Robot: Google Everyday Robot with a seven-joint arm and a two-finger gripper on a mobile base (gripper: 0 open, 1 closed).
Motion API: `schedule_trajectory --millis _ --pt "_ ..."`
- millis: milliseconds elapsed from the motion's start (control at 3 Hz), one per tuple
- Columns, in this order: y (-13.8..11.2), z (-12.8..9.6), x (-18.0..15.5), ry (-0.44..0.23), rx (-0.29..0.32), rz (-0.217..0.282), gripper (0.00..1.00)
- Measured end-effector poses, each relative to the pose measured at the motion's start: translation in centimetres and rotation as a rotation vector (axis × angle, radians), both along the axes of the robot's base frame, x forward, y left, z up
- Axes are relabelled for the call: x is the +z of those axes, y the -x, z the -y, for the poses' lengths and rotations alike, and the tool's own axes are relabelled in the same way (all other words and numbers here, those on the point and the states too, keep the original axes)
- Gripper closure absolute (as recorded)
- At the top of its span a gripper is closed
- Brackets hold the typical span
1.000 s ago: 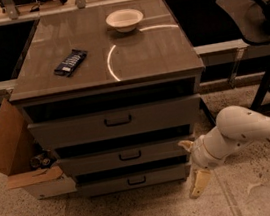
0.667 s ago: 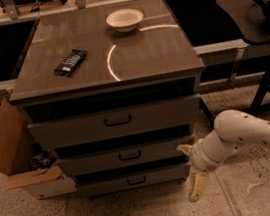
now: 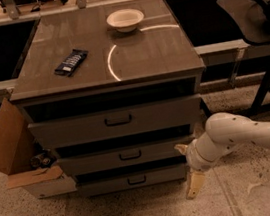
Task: Open middle drawer
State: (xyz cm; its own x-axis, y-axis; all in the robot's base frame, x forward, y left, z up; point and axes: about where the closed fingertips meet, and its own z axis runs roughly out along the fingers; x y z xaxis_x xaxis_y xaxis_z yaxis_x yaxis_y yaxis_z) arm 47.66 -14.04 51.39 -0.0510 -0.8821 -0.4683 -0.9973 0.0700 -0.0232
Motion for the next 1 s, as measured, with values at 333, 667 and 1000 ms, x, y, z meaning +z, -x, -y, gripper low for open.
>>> schedule_trajectory --millis 333,667,1000 --pt "-2.8 -0.1 -2.9 0.048 0.050 0.050 0.00" --pt "-5.7 -0.4 -5.1 0.075 0.082 0.100 0.00" --pt "-8.4 -0.6 -6.4 0.078 0.095 0.150 0.00"
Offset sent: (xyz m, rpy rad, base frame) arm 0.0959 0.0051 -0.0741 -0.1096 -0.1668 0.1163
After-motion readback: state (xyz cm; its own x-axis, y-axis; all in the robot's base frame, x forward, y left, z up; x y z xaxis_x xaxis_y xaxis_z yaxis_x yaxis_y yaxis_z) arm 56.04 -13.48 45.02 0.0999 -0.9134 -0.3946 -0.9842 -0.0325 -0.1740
